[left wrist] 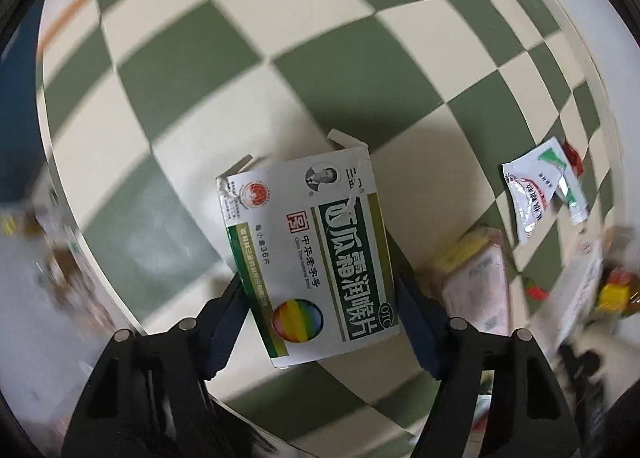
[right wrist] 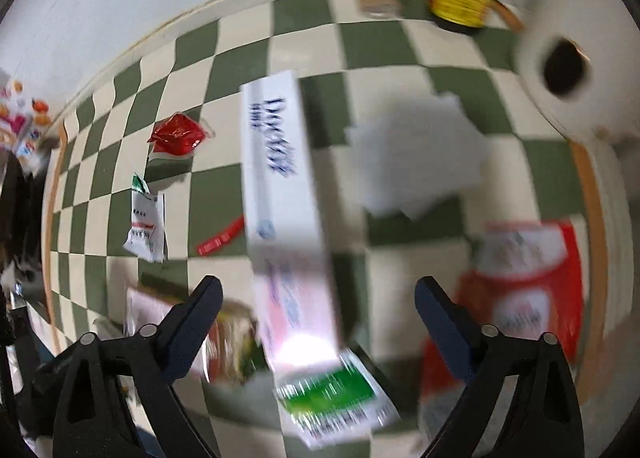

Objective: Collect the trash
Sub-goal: 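Grasp the green medicine box with the left tool while the right tool grasps the Dental Doctor toothpaste box, then carry both boxes down to the trash bin and open both tools, then raise both tools back toward the counter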

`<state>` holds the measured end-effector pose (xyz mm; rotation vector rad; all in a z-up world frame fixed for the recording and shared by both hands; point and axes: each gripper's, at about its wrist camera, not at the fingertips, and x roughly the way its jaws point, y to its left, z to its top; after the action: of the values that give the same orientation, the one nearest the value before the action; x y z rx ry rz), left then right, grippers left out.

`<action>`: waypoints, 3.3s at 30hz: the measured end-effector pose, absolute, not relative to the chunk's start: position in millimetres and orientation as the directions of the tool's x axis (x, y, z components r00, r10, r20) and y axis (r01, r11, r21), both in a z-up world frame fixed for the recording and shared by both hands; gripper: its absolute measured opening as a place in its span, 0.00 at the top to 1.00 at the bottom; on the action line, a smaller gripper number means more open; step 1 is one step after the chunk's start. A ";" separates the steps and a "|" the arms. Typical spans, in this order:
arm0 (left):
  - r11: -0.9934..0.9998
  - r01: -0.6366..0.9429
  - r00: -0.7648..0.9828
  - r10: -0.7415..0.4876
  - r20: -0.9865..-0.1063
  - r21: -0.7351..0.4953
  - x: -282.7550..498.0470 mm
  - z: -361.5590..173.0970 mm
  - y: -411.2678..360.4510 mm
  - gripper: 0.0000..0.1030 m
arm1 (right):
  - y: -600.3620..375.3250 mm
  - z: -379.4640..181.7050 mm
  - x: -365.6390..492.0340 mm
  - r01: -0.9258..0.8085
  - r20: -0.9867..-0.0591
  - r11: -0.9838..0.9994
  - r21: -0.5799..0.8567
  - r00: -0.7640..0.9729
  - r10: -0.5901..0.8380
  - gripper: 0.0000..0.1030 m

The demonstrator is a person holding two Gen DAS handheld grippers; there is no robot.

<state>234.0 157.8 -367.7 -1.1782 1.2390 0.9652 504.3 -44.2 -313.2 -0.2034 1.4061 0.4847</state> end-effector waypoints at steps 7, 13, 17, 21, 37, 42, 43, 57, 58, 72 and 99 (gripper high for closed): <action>0.515 -0.856 -0.024 0.040 -0.999 0.041 223.2 -380.6 137.8 0.28 | -10.7 -338.6 511.1 -0.517 -0.984 0.852 0.085 0.092 0.154 0.53; 0.478 -0.878 0.015 0.097 -0.995 0.034 197.2 -376.9 149.6 0.38 | -10.8 -334.5 502.1 -0.568 -0.979 0.822 0.047 0.136 0.150 0.54; 0.528 -0.840 0.000 0.228 -0.974 0.124 184.5 -361.5 136.4 0.38 | -21.0 -310.8 494.9 -0.574 -0.961 0.817 0.043 0.200 0.190 0.54; 0.583 -0.793 0.049 0.350 -0.936 0.176 170.9 -326.0 113.2 0.38 | -32.5 -281.1 483.5 -0.560 -0.941 0.827 0.050 0.251 0.227 0.54; 0.813 -0.580 0.339 0.299 -0.892 0.052 136.4 -220.4 23.8 0.38 | -149.3 -194.4 276.7 -0.483 -0.878 0.859 0.171 0.321 0.356 0.54; 0.875 -0.483 0.277 0.138 -0.951 -0.014 76.2 -271.3 -10.7 0.38 | -208.8 -225.1 169.1 -0.426 -0.910 0.884 0.195 0.258 0.325 0.54; 0.886 -0.462 0.227 0.090 -0.970 -0.026 64.8 -295.1 -17.6 0.38 | -220.4 -239.4 147.1 -0.409 -0.925 0.891 0.196 0.224 0.307 0.54; 0.818 -0.553 -0.192 -0.310 -0.931 -0.158 37.1 -635.1 -37.9 0.37 | -276.5 -571.2 21.2 -0.262 -0.931 0.935 0.240 -0.335 0.145 0.54; 0.814 -0.558 -0.202 -0.322 -0.925 -0.161 40.4 -662.5 -37.3 0.37 | -275.1 -604.0 20.9 -0.261 -0.925 0.935 0.241 -0.353 0.140 0.54; 0.814 -0.567 -0.306 -0.353 -0.884 -0.129 25.0 -820.7 -28.9 0.23 | -250.4 -843.1 13.0 -0.250 -0.829 0.935 0.253 -0.554 0.076 0.44; 0.861 -0.501 -0.148 0.011 -0.989 0.085 -41.4 -560.3 -28.6 0.01 | -237.2 -599.5 12.2 -0.375 -0.976 0.925 0.066 -0.215 -0.018 0.00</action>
<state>-41.4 -28.6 -560.3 -0.3844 1.6714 0.4650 12.2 -237.2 -599.5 -0.2954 1.7657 0.3359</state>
